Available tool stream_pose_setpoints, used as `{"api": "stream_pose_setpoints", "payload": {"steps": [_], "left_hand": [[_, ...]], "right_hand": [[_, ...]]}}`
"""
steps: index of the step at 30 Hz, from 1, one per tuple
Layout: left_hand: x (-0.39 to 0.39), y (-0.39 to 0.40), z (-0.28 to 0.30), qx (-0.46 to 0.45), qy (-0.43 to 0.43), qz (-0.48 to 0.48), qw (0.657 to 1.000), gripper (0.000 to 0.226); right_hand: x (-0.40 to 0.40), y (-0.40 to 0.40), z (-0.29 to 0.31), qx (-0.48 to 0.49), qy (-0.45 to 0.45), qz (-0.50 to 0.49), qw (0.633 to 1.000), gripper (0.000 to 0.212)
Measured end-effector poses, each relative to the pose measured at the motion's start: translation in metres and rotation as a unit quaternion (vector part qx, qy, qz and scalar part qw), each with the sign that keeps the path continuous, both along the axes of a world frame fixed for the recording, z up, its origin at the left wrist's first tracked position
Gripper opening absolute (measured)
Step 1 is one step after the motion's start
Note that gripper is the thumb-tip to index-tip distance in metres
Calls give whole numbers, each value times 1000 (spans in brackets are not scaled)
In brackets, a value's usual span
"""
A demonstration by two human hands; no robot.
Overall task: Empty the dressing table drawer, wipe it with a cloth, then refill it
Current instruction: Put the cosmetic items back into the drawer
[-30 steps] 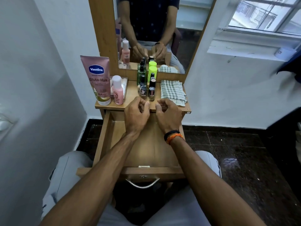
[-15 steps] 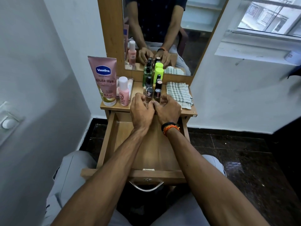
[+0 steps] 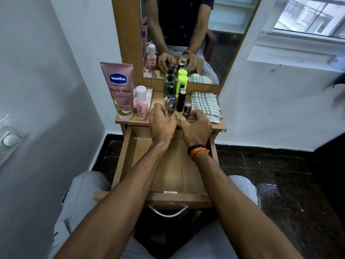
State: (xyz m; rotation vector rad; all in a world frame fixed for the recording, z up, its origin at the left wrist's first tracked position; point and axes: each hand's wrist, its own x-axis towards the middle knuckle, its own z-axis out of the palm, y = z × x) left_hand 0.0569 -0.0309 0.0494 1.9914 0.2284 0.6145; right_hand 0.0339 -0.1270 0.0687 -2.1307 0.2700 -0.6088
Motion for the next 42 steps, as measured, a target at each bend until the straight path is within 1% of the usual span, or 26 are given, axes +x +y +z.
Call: {"api": "stream_pose_setpoints", "payload": {"steps": [3,5,7,10,13,17,21,25,28,31,34,37,40,42], "left_hand": [[4,0,1,-9,16,7,1000,32],[7,0,1,-24,19,9,999,33],[10,0,-2,-30,24,14,999,36],[13,-1,-5,-7,36,21,999,34],[15,0,-3,8,45,30,998,32],[18,2,-6,24,48,27,998,34],[24,3,-15,39,48,27,998,47],[25,3,-16,34,45,23,998,52],[20,3,-14,31,43,19,998,47],[2,1,-2,32,21,4,999,37],[-20,3,3,58,-20,-22,998,28],[-37,12,1,77,-57,-79,992,20],[-49,21,-6,85,-54,-157,982,21],[-54,25,-11,92,-33,-185,978,21]], "right_hand": [[-27,-11,-12,-7,8,4,1000,24],[-44,-18,-22,-21,38,10,999,22],[-58,-24,-28,-46,100,31,993,21],[-65,-34,-29,-77,210,34,974,19],[-64,-41,-32,-112,269,27,956,17],[-62,-39,-41,-158,283,30,946,19],[-57,-35,-46,-158,309,28,938,24],[-55,-33,-47,-157,316,18,935,27],[-55,-32,-48,-150,316,13,937,26],[-56,-31,-46,-143,307,2,941,25],[-59,-30,-44,-130,307,-2,943,27],[-66,-35,-41,-135,320,8,938,20],[-76,-45,-37,-167,332,26,928,16],[-81,-49,-37,-203,348,65,913,18]]}}
